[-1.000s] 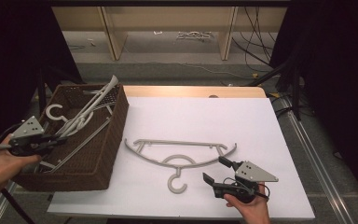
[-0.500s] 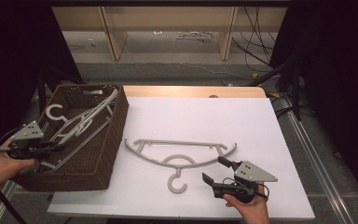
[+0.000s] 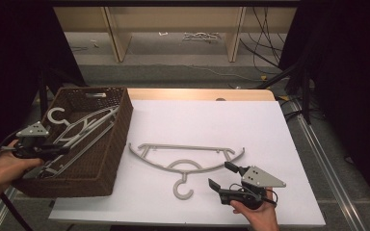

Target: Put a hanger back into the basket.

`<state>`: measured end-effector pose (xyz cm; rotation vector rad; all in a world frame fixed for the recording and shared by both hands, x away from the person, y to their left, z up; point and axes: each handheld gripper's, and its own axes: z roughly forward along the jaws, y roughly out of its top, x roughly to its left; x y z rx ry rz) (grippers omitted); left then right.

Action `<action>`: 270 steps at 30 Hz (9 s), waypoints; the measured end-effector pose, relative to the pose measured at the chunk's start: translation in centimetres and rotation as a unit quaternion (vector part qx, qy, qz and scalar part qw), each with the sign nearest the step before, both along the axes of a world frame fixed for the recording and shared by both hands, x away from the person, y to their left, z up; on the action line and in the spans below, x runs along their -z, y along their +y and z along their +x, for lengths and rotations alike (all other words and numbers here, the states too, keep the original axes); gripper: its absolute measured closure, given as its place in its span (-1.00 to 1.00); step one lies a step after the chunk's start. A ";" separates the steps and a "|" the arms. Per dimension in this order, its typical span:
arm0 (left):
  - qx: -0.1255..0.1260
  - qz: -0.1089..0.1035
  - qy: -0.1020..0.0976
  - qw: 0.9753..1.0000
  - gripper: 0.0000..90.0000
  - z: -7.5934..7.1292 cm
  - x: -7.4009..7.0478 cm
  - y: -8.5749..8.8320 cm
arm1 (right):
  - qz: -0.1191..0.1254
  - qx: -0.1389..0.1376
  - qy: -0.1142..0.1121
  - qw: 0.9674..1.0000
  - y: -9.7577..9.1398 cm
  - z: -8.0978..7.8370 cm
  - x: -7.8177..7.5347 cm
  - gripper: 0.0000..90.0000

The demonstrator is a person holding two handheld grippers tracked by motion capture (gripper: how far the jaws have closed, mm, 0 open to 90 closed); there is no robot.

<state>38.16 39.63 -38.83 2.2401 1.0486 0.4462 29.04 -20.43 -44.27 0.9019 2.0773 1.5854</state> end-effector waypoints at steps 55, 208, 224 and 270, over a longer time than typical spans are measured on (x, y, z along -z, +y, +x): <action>-0.135 -0.084 -0.058 0.986 -0.24 -0.6 -2.8 -3.4 | -0.001 -0.007 0.001 1.000 0.3 0.1 0.1 -0.54; 0.350 0.169 0.100 0.916 0.81 2.5 6.1 -32.0 | 0.000 -0.024 -0.012 1.000 0.3 -0.3 -0.2 -0.54; 0.301 0.066 0.061 0.949 0.82 3.1 3.8 -30.1 | 0.022 -0.002 -0.032 0.999 -0.5 -0.4 -0.9 -0.50; 0.278 -0.072 0.026 0.957 0.82 2.3 1.0 -27.9 | -0.153 0.003 -0.103 0.983 0.8 7.3 0.5 -0.41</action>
